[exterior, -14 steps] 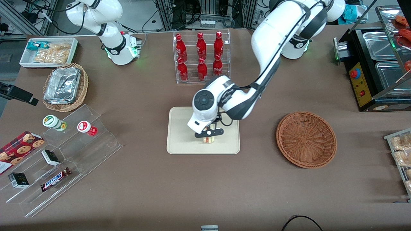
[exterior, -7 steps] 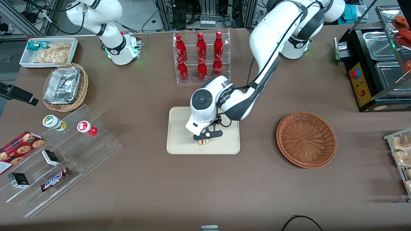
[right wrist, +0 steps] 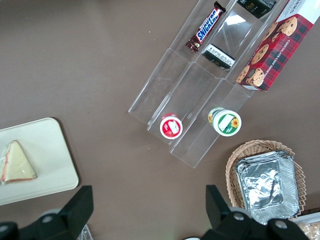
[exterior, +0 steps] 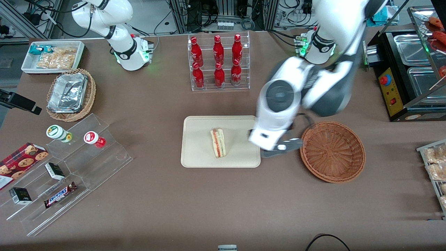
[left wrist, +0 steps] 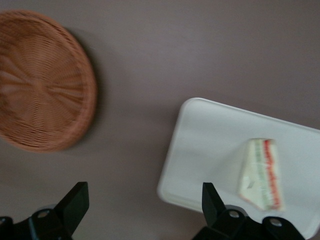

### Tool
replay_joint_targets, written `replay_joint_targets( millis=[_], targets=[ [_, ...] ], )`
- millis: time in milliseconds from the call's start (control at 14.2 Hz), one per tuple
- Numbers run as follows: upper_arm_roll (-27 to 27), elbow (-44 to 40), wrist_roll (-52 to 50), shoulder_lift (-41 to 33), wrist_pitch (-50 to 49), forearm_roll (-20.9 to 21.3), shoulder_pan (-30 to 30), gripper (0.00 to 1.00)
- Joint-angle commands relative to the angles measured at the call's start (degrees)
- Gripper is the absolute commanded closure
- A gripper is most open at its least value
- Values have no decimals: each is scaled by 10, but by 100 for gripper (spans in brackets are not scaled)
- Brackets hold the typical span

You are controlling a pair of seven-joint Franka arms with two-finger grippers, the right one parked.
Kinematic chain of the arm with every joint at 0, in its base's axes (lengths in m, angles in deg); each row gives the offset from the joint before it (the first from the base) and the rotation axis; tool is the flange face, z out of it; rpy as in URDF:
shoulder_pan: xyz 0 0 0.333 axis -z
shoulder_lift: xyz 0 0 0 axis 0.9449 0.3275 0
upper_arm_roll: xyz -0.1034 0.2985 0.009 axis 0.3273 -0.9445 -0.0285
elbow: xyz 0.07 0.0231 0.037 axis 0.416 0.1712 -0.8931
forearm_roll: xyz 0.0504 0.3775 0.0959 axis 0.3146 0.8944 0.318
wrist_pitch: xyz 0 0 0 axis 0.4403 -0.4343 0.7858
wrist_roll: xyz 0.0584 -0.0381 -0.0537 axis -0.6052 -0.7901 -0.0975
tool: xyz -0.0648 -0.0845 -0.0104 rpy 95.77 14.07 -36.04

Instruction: Place sandwich from basket to tray

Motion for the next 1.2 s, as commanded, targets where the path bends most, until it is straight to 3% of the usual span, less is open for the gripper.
replay_joint_targets(
  millis=[0, 141, 282, 423, 704, 1127],
  targets=[
    [7, 72, 118, -84, -58, 1, -60, 0],
    [25, 77, 196, -123, -114, 1, -115, 0],
    [95, 86, 267, -163, -151, 1, -209, 0],
    [133, 99, 278, -196, -165, 6, -255, 0],
    [137, 175, 285, -279, -155, -1, -283, 0],
    [126, 163, 333, -281, -157, -9, -296, 0]
  ],
)
